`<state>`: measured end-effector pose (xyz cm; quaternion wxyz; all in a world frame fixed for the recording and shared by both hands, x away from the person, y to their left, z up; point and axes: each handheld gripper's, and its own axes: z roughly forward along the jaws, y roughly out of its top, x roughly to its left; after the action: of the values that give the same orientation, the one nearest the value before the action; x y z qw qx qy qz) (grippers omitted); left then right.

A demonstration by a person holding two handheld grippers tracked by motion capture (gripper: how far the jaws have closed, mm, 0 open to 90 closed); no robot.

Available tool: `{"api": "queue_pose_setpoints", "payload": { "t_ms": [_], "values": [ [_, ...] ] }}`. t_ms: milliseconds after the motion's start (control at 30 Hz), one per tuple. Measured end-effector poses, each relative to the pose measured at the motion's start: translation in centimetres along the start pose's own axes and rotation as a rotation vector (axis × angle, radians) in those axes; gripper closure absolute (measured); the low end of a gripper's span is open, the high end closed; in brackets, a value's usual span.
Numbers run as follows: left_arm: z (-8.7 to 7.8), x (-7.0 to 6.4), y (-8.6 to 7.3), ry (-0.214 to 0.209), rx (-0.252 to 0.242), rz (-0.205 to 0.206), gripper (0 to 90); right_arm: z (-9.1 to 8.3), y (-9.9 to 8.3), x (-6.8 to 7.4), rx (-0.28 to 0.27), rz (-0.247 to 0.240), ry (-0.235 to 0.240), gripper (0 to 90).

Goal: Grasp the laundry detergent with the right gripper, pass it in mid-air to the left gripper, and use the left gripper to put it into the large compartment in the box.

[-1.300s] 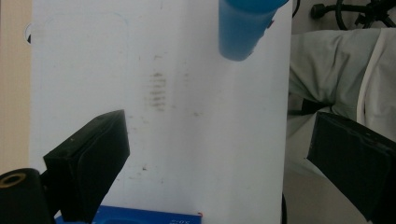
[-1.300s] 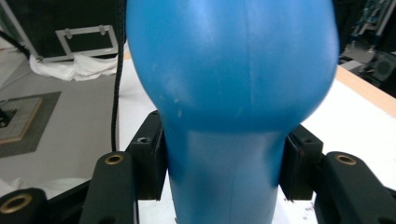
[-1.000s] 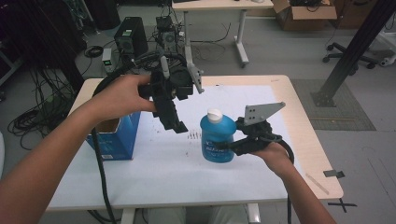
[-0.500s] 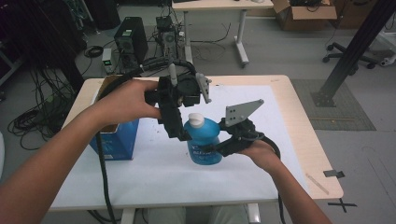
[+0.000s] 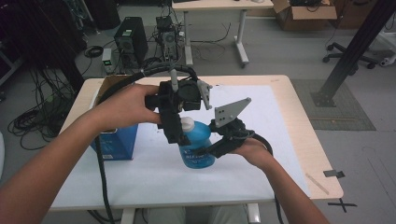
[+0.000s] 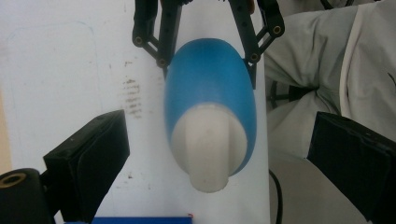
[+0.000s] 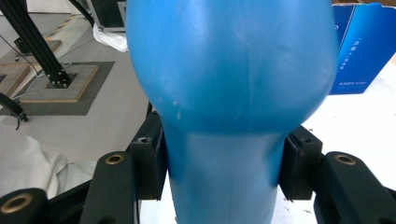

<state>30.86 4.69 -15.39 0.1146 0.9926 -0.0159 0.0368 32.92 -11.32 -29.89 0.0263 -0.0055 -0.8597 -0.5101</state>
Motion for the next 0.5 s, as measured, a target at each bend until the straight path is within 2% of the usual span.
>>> {"api": "queue_pose_setpoints", "payload": {
  "t_ms": [500],
  "values": [
    [0.8, 0.46, -0.29, 0.027, 0.014, -0.062, 5.7, 0.28, 0.17, -0.32, 0.007, -0.001, -0.007, 44.5]
  ]
}}
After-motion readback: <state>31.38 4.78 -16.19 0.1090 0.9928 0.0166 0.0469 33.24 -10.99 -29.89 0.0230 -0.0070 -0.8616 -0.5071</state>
